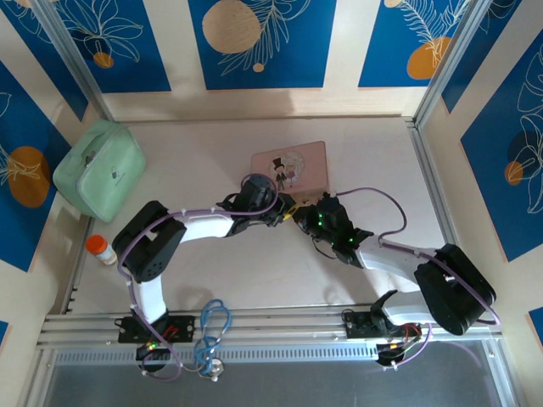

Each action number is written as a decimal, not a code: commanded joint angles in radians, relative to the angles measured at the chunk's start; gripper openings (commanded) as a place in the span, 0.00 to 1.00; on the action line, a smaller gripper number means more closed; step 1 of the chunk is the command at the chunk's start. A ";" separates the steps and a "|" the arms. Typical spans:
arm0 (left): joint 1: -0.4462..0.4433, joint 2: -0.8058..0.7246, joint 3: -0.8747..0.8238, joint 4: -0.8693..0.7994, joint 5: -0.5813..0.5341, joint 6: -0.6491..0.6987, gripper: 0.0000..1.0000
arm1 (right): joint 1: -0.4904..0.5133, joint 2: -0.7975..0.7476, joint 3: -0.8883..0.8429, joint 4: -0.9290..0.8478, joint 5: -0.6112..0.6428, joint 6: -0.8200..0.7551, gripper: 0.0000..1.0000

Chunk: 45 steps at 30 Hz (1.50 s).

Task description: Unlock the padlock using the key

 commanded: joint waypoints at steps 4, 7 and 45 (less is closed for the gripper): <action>-0.027 0.051 -0.084 0.280 0.081 -0.137 0.00 | -0.048 0.190 -0.230 0.583 -0.143 0.676 0.00; -0.028 0.087 -0.130 0.447 0.054 -0.160 0.00 | -0.023 0.386 -0.232 0.939 -0.093 0.875 0.00; -0.045 -0.035 -0.066 0.123 -0.036 -0.057 0.00 | 0.223 0.617 -0.223 0.995 0.089 0.943 0.00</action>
